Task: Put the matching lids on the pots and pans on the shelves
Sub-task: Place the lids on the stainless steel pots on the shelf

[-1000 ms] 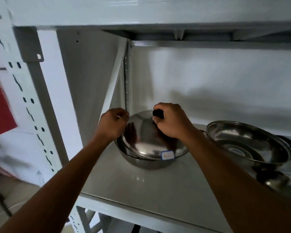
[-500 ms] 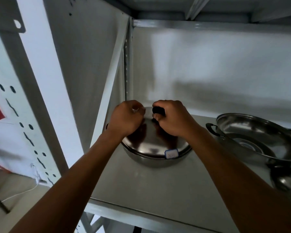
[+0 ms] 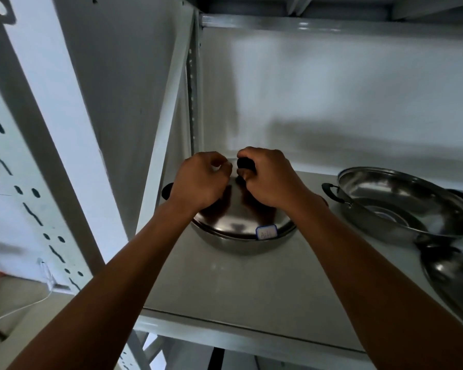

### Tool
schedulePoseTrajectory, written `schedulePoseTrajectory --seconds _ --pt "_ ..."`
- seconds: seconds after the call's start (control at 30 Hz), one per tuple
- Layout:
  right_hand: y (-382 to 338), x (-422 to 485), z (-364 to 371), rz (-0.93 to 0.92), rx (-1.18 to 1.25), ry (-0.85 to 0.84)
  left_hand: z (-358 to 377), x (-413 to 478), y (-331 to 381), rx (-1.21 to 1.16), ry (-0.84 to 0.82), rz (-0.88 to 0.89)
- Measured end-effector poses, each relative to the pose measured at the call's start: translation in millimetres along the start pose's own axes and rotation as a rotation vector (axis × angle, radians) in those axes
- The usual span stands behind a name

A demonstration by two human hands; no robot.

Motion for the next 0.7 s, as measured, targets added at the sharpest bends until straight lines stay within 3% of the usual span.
schedulePoseTrajectory --seconds 0.7 --pt "-5 -3 3 0.003 -0.068 0.012 4 -13 -2 0.025 0.001 0.044"
Point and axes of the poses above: each hand's wrist, its own x-axis towards the middle knuckle, its own z-axis out of the palm, y = z × x, the point moved 5 cm from there along x, towards the middle knuckle, and after that the axes turned 3 degrees about z, right-handed, at the moved point
